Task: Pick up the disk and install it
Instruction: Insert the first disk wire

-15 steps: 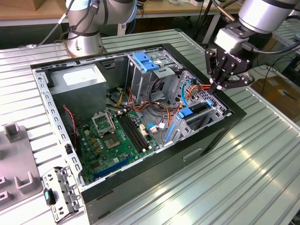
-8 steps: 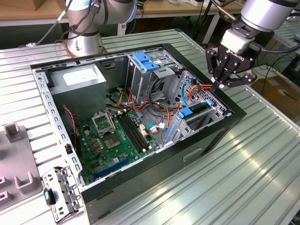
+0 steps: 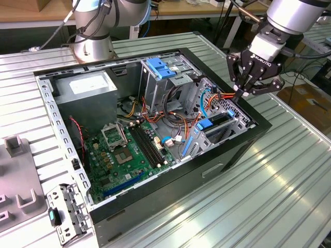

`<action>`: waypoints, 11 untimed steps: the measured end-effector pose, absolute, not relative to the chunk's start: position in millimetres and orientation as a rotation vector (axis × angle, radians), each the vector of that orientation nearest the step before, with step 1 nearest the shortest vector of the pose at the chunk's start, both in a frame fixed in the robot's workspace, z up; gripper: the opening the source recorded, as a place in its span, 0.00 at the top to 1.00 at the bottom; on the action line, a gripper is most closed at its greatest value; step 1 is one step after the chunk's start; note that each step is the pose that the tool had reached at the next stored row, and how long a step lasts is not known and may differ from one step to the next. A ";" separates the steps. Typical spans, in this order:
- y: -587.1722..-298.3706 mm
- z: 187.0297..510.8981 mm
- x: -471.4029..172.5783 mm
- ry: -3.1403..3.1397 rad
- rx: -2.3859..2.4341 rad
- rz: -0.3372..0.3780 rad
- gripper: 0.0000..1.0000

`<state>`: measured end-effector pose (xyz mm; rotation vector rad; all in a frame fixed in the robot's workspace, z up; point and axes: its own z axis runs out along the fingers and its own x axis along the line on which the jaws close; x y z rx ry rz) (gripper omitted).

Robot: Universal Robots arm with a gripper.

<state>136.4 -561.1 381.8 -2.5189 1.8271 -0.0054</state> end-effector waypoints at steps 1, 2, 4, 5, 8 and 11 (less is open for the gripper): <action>-561.1 381.8 136.4 1.827 -2.519 -0.005 0.89; -561.1 381.8 136.4 1.826 -2.519 -0.005 0.89; -561.1 381.8 136.4 1.793 -2.543 -0.005 0.89; -561.1 381.9 136.4 1.754 -2.570 -0.004 0.89; -561.1 381.8 136.4 1.664 -2.630 -0.003 0.89; -561.1 381.8 136.4 1.556 -2.695 -0.001 0.89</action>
